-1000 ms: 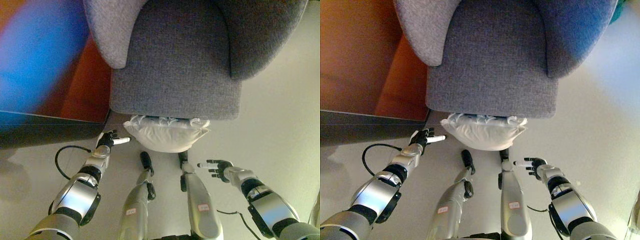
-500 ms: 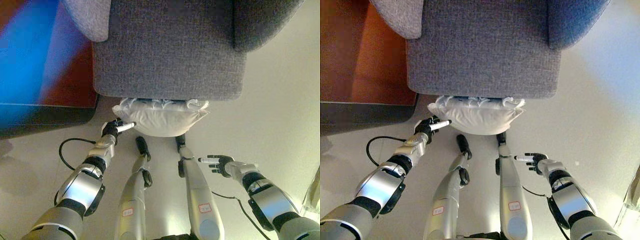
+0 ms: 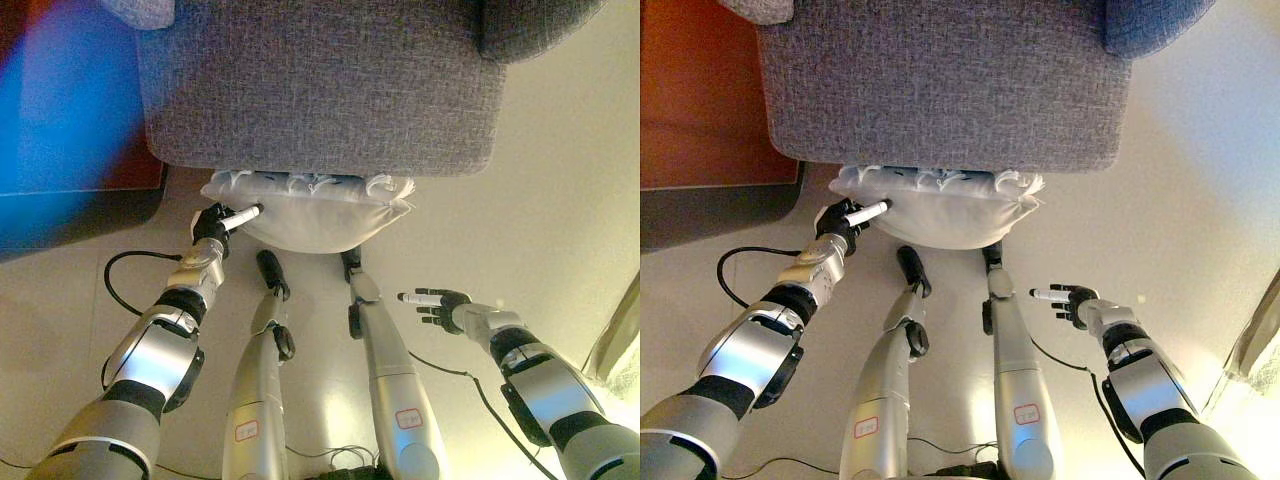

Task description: Pick up the pillow and put it on the sofa.

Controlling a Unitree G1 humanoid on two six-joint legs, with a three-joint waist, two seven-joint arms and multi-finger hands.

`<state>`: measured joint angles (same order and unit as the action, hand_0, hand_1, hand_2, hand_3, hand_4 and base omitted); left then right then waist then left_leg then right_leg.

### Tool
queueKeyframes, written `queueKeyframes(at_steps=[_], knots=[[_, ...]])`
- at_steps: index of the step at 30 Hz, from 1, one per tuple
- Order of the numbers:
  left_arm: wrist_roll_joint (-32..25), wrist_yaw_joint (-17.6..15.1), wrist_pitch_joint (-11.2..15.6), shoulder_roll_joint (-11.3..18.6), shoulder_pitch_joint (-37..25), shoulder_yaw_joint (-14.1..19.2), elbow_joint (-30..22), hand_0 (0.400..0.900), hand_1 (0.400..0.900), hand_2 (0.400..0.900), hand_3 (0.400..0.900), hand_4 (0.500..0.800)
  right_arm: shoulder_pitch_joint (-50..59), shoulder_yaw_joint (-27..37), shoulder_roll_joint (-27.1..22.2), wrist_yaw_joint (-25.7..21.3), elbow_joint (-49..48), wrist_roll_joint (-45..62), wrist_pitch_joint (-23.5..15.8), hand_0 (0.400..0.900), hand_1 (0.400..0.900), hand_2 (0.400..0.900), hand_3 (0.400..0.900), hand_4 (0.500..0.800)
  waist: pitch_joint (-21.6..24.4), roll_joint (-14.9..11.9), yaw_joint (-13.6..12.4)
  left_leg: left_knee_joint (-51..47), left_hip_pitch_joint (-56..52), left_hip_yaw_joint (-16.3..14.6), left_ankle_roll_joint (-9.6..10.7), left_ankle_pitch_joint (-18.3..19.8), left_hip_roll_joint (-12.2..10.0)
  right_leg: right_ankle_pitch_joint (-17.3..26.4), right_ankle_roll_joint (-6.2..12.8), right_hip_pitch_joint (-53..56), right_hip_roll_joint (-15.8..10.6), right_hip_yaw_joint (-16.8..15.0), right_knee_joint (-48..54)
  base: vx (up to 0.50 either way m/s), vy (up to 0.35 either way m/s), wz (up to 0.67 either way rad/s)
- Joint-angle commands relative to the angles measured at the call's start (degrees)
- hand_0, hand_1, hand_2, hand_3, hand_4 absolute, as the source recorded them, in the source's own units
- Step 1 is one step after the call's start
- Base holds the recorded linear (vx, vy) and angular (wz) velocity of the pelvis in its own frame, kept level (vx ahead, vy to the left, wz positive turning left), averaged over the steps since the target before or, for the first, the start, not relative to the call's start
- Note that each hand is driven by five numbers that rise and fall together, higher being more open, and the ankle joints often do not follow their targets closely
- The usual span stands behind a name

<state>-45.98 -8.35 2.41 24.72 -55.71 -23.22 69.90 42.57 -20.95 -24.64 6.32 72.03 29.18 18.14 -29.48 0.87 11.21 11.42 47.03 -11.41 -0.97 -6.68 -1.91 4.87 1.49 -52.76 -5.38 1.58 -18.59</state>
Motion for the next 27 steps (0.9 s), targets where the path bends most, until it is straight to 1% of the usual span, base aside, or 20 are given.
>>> queueKeyframes(at_steps=[1, 5, 6, 7, 8, 9, 11, 12, 14, 18, 23, 27], knots=[[-2.7, -0.2, 2.6, 2.7, -6.2, 2.9, 1.6, 0.900, 0.900, 0.900, 0.900, 0.800, -1.3, -0.6, -1.5, -1.2, 2.1, 2.8, 2.5, 0.900, 0.900, 0.900, 0.900, 0.800, -0.3, -1.3, 0.8, 11.0, 4.2, 2.3, 5.2, 9.0, 0.0, -2.9, 1.48, -1.3, 4.1, -0.1, -1.1, -0.02, -0.042, -0.02], [-3.2, 0.9, 1.6, 2.8, -7.9, 2.6, 1.7, 0.900, 0.900, 0.900, 0.900, 0.800, 0.2, 0.0, -1.7, -1.3, 2.8, 2.8, 3.8, 0.900, 0.900, 0.900, 0.900, 0.800, -0.3, -1.3, 1.0, 11.5, 5.7, 2.7, 5.5, 9.3, -0.3, -3.0, 1.66, -2.8, 4.1, -0.2, -1.3, -0.01, -0.009, 0.00], [-3.4, 1.1, 2.2, 2.9, -8.5, 2.3, 1.5, 0.400, 0.400, 0.400, 0.400, 0.500, 0.6, 0.1, -1.9, -1.1, 2.9, 2.8, 3.8, 0.900, 0.900, 0.900, 0.900, 0.800, -0.3, -1.2, 1.0, 11.3, 5.8, 2.7, 5.5, 9.3, -0.3, -2.9, 1.70, -2.9, 4.1, -0.2, -1.1, 0.00, 0.000, 0.00], [-3.3, 1.1, 2.2, 2.9, -8.8, 2.1, 1.2, 0.400, 0.400, 0.400, 0.400, 0.500, 0.8, 0.1, -2.0, -0.7, 2.9, 1.1, 0.0, 0.900, 0.900, 0.900, 0.900, 0.800, -0.3, -1.2, 1.0, 11.1, 5.9, 2.7, 5.6, 9.3, -0.3, -2.9, 1.74, -2.9, 4.0, -0.2, -0.9, -0.03, -0.013, -0.05], [-3.2, 1.5, 2.3, 3.2, -9.0, 1.9, 1.0, 0.400, 0.400, 0.400, 0.400, 0.500, 0.2, 0.2, -2.4, -0.1, 2.4, 0.9, -0.8, 0.900, 0.900, 0.900, 0.900, 0.800, -0.3, -1.3, 1.2, 11.1, 6.0, 2.8, 5.7, 9.5, -0.3, -2.9, 1.91, -3.0, 4.1, -0.3, -0.8, -0.04, -0.012, -0.06], [-3.3, 1.1, 2.4, 3.5, -8.9, 1.4, 0.0, 0.400, 0.400, 0.400, 0.400, 0.500, -0.7, 0.0, -2.9, 0.4, 1.6, 1.4, -1.5, 0.900, 0.900, 0.900, 0.900, 0.800, -0.3, -1.5, 1.3, 10.9, 6.1, 3.0, 5.8, 9.5, -0.3, -2.8, 2.08, -3.0, 4.2, -0.4, -0.5, -0.04, -0.019, -0.05], [-4.0, -0.3, 1.9, 3.6, -8.7, 1.3, -1.6, 0.400, 0.400, 0.400, 0.400, 0.500, -1.0, -0.3, -3.1, 0.8, 1.0, 1.9, -1.6, 0.900, 0.900, 0.900, 0.900, 0.800, -0.3, -1.8, 1.3, 10.3, 5.8, 2.8, 5.9, 9.4, -0.2, -2.7, 2.10, -2.7, 4.2, -0.3, 0.1, 0.00, 0.000, 0.00], [-4.2, -0.4, 1.7, 3.8, -9.0, 1.4, -1.5, 0.400, 0.400, 0.400, 0.400, 0.500, -0.6, -0.4, -3.1, 0.7, 1.0, 2.0, -1.5, 0.900, 0.900, 0.900, 0.900, 0.800, -0.3, -1.8, 1.3, 10.0, 5.5, 2.8, 5.9, 9.4, -0.1, -2.8, 2.14, -2.5, 4.2, -0.3, 0.4, 0.00, 0.000, 0.00], [-4.6, -0.1, 1.4, 3.9, -9.8, 1.3, -0.9, 0.400, 0.400, 0.400, 0.400, 0.500, 0.8, -0.9, -2.8, 0.2, 1.4, 2.4, -0.8, 0.900, 0.900, 0.900, 0.900, 0.800, -0.3, -1.7, 1.3, 9.6, 5.1, 2.4, 6.0, 9.3, -0.2, -2.7, 2.16, -2.1, 4.1, -0.3, 0.9, 0.00, 0.010, 0.02], [-5.1, 0.6, 2.0, 4.2, -10.1, 1.4, -0.3, 0.400, 0.400, 0.400, 0.400, 0.500, 2.4, -1.0, -3.2, 0.1, 2.0, 2.4, 0.1, 0.900, 0.900, 0.900, 0.900, 0.800, -0.3, -1.2, 1.1, 9.1, 4.6, 2.1, 6.2, 9.0, -0.2, -2.7, 2.07, -1.8, 4.0, -0.3, 1.1, 0.00, 0.004, 0.01], [-4.9, 0.8, 0.9, 4.2, -10.2, 0.9, -0.6, 0.400, 0.400, 0.400, 0.400, 0.500, 3.2, -1.1, -3.5, -0.4, 2.0, 2.5, 1.0, 0.900, 0.900, 0.900, 0.900, 0.800, -0.3, -0.7, 0.9, 9.0, 3.8, 1.9, 6.3, 8.9, -0.2, -2.9, 1.98, -1.0, 3.6, -0.1, 1.3, -0.01, 0.007, 0.03], [-4.5, 0.3, 0.4, 3.7, -9.0, 1.0, -0.9, 0.400, 0.400, 0.400, 0.400, 0.500, 3.0, -1.3, -3.2, -0.5, 2.0, 2.1, 0.6, 0.900, 0.900, 0.900, 0.900, 0.800, -0.3, -0.7, 0.7, 8.5, 1.8, 1.5, 6.3, 8.8, -0.1, -2.9, 2.00, 0.8, 3.4, 0.1, 1.7, -0.01, 0.019, -0.03]])
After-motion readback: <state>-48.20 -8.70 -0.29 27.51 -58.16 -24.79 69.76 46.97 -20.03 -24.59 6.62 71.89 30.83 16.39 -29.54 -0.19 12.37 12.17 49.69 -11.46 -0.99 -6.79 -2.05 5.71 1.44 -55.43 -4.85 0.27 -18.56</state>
